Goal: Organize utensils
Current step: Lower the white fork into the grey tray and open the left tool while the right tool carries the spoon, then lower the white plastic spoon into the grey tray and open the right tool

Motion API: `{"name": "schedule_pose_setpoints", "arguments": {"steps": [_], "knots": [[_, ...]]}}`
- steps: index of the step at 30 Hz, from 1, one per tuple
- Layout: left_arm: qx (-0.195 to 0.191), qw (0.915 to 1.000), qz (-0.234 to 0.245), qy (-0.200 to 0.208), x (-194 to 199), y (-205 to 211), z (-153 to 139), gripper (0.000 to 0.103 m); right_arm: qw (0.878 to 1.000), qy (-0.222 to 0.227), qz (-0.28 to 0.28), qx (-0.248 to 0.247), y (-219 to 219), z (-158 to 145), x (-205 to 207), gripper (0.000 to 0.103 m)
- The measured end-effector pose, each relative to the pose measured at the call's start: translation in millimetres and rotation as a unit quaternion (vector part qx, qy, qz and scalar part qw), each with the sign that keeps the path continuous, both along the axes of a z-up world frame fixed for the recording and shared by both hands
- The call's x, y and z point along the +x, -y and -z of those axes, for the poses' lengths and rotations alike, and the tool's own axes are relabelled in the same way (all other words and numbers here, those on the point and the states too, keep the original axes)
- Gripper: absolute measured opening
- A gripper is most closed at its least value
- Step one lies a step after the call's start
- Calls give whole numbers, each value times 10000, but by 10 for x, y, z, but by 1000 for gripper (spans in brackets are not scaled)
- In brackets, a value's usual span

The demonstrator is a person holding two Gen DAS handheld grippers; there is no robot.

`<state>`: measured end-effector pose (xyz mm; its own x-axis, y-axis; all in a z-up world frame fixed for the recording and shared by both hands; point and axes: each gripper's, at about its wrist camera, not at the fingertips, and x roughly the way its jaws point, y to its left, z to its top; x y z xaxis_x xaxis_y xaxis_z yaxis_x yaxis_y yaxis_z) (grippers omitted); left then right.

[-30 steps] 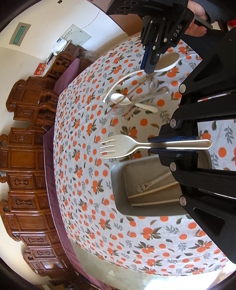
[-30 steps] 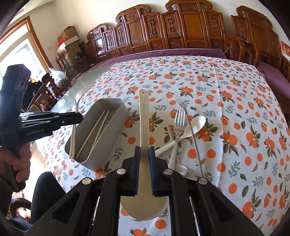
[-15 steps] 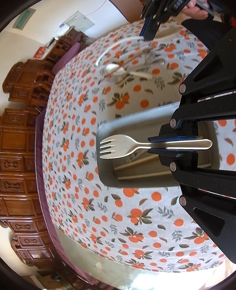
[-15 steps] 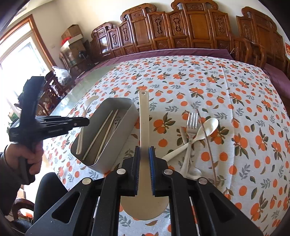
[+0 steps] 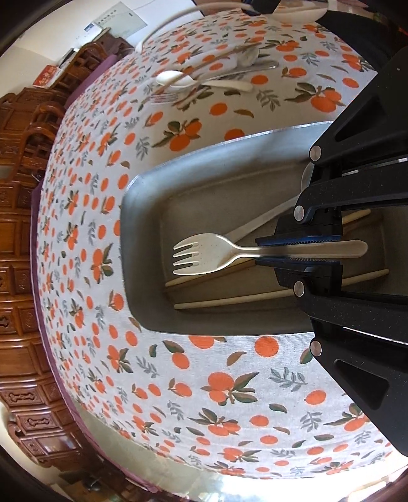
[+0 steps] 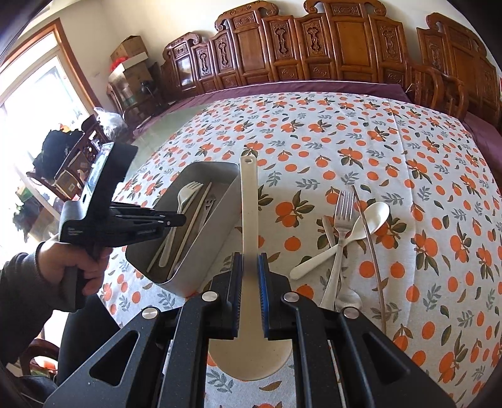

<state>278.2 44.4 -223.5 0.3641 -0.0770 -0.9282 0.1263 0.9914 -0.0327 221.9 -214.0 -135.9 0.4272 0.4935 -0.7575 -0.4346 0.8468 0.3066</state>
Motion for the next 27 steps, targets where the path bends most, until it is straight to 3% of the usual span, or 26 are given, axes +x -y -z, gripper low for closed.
{"name": "schedule_pose_setpoints", "arguments": {"steps": [5,8,27], "knots": [[5,10000,9,-46,-1,-11,24,9,10000,-7,0,-32,-15,-1,-14,12],[-26,10000,-19,63,-46,-40,-47,23,10000,6,-22,-42,-49,-15,-19,12],[-340,9959,-182,823,-584,-368,-713,24,9992,40,-393,-3,-714,-119,34,12]]}}
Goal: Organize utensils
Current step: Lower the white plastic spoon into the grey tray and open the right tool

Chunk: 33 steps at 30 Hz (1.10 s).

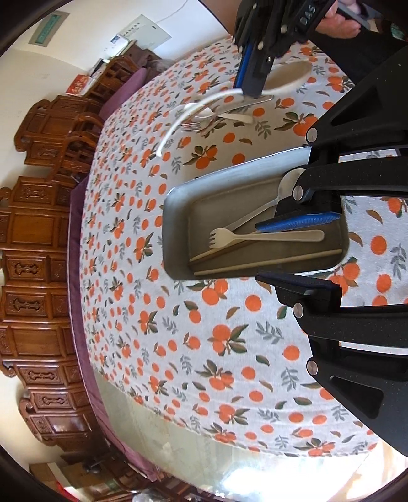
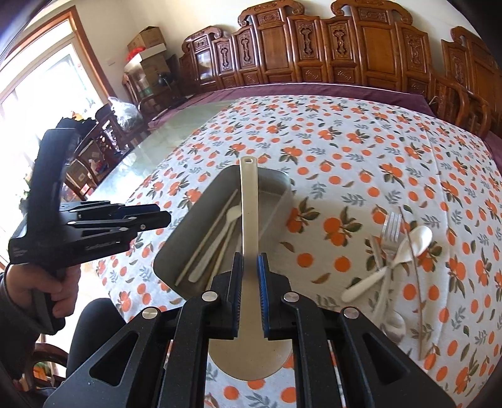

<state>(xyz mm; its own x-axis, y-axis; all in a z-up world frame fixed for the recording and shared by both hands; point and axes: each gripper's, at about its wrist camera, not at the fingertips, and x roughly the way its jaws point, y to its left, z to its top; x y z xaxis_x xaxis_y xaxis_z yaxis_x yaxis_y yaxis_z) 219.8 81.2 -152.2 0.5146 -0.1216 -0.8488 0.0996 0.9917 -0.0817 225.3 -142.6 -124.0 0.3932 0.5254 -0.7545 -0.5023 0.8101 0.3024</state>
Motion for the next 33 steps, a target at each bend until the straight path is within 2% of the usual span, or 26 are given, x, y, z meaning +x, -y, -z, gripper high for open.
{"name": "schedule_pose_setpoints", "arguments": {"steps": [9,11,14,17,19,33], "knots": [[-74,9998,-167,121,-125,-197,-84,25,9998,-183,-46,119,-289,34,161,12],[-90,9997,-207,134,-148,-240,-91,31,9996,-234,-37,147,-354,55,203,12],[-111,9995,-255,153,-170,-298,-97,34,9993,-333,-22,185,-464,103,274,12],[-141,9992,-313,185,-198,-357,-111,45,9991,-399,-13,153,-574,159,330,12],[-127,9991,-358,194,-210,-396,-114,48,9988,-467,3,123,-650,215,371,12],[-137,9985,-510,133,-263,-571,-75,48,9950,-934,308,-185,-915,646,612,12]]}}
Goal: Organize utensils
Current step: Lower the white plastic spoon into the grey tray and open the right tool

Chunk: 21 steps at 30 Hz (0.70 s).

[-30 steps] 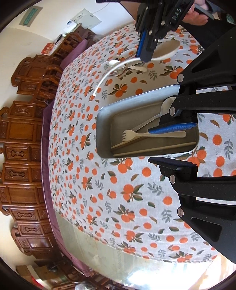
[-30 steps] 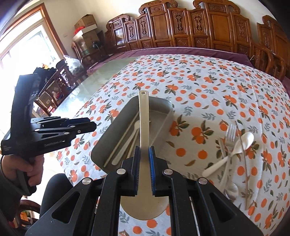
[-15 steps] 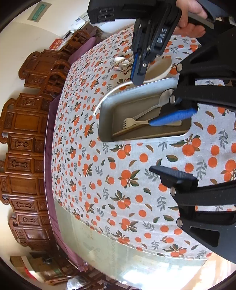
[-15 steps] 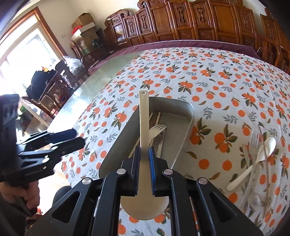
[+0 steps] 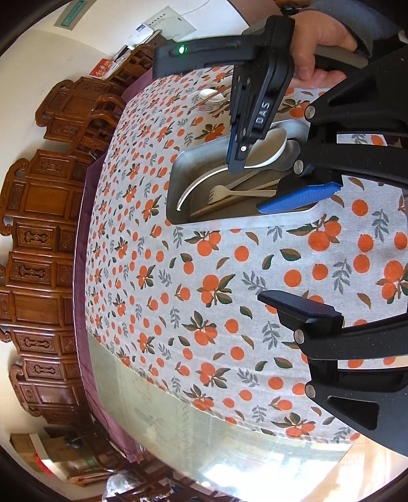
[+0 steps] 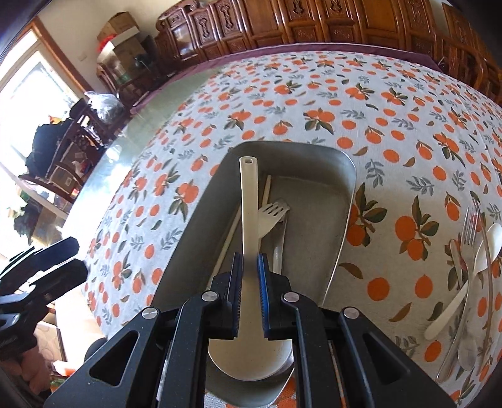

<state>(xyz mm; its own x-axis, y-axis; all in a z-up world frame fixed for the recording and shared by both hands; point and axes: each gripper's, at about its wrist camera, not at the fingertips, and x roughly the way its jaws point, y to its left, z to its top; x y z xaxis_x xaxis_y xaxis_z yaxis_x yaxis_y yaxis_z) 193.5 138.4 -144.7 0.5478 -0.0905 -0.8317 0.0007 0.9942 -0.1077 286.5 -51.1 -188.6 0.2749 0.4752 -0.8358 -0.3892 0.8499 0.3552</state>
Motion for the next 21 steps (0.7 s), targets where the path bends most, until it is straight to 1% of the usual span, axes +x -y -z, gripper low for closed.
{"name": "schedule_pose_setpoints", "arguments": {"steps": [4,7,13,19,20,21], "knots": [[-7,10000,-8,-2,-4,-5,-1,48,9999,-104,14,-30,-49,63,41,12],[4,10000,2,-2,-2,-3,-4,48,10000,-59,-6,12,-63,57,32,14],[10,10000,26,27,3,36,-20,48,9997,153,-108,153,17,-49,-19,15],[20,9999,97,49,16,170,-74,49,9981,536,-140,279,245,-299,-115,15],[27,9999,114,52,24,200,-82,58,9976,610,-132,286,310,-349,-140,15],[40,9999,122,76,26,229,-93,63,9972,677,-125,307,379,-395,-167,15]]}}
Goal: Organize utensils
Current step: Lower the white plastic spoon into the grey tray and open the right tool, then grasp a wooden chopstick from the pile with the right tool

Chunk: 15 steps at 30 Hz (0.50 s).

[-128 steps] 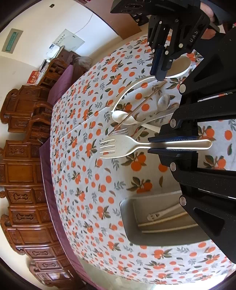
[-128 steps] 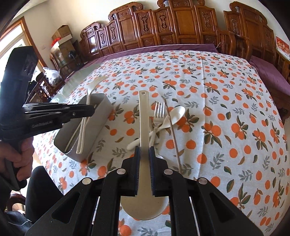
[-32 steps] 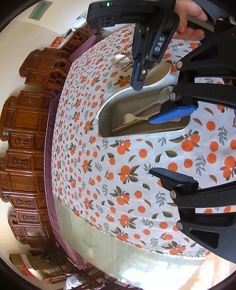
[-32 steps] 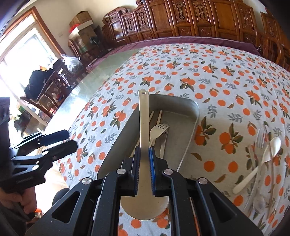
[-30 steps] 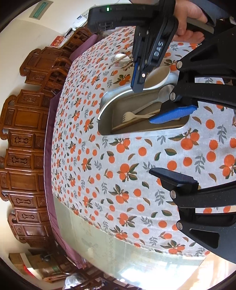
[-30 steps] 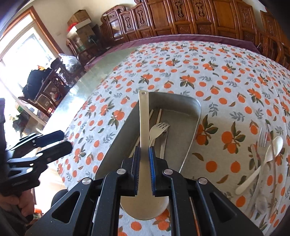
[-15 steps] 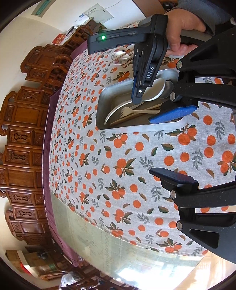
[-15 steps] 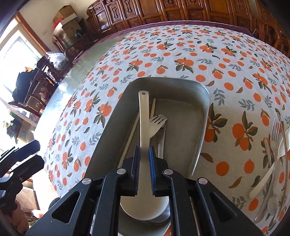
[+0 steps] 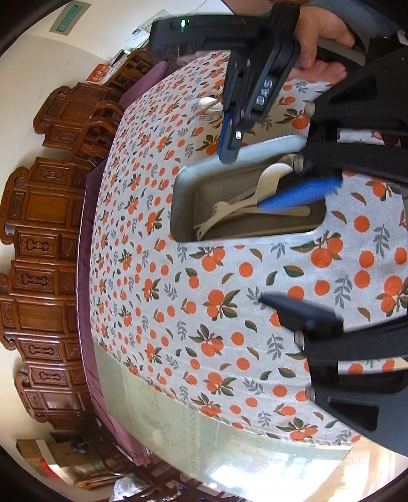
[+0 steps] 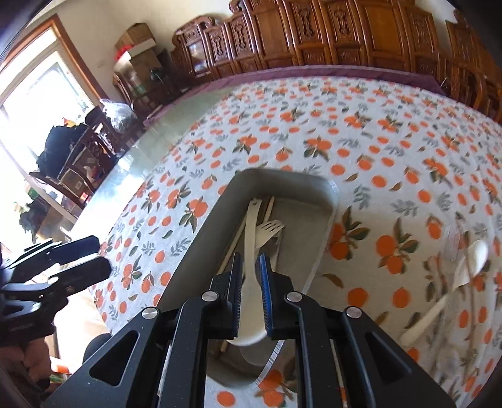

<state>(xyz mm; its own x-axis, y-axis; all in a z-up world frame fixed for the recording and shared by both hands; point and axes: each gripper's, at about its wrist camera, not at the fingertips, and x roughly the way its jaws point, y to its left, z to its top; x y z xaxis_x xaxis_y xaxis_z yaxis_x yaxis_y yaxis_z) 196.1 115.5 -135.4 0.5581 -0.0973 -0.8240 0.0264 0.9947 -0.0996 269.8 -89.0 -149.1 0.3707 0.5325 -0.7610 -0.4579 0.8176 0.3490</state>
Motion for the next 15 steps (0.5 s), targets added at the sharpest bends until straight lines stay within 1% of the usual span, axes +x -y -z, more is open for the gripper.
{"name": "schedule_pose_setpoints", "arguments": {"steps": [1,3,5,8,11,15], "knots": [[14,10000,20,49,0,42,-14,66,10000,45,16,14,58,-34,-24,15],[11,10000,69,39,20,123,-20,67,9999,140,70,21,201,-100,-65,14],[-2,9999,79,63,34,187,-29,77,9997,221,106,1,336,-148,-106,14],[-65,9998,134,110,57,325,-28,83,9992,375,126,-95,537,-218,-165,15],[-83,9996,239,106,86,472,-14,84,9979,570,168,-258,752,-282,-209,15],[-86,9992,373,100,114,663,-4,84,9961,720,282,-423,1076,-312,-236,15]]}}
